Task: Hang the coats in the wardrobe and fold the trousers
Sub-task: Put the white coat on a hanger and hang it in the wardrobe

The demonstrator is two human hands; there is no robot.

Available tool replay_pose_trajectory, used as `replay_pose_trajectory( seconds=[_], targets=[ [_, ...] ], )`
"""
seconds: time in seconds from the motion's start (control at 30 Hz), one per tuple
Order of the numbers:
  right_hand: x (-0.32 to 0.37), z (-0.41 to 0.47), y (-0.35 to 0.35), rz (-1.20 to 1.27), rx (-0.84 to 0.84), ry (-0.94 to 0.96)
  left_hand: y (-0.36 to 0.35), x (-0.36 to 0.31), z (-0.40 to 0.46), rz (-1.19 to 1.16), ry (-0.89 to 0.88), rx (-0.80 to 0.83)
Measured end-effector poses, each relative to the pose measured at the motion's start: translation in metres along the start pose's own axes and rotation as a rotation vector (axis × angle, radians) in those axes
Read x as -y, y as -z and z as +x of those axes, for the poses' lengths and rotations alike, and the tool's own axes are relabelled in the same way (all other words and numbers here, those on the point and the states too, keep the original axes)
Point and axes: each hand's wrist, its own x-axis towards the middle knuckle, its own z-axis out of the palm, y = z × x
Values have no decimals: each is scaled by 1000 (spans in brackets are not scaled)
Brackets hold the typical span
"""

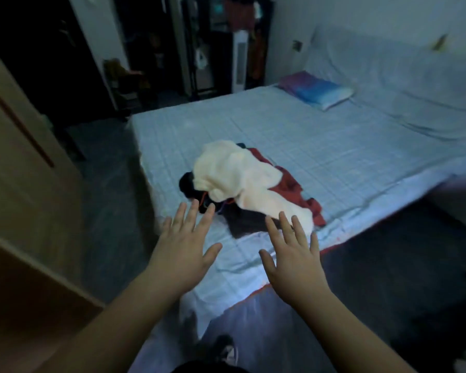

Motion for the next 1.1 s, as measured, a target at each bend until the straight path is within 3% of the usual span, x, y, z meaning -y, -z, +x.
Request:
replay_pose_trajectory(
  seconds=[0.27,0.53,0.63,0.8,1.1],
  targets=[
    [-87,79,-6,-32,27,-98,-50,-37,139,-98,-53,21],
    [-127,253,-50,-60,164,63,-128,-5,291,-104,187,175],
    [-137,299,-62,-61,220,136,-143,0,325,-88,234,290],
    [-155,359,-85,-48,314,185,-152,4,355,-141,359,340],
    [-123,464,-126,-41,468,682,-186,20,373,-265,820,314]
  ],
)
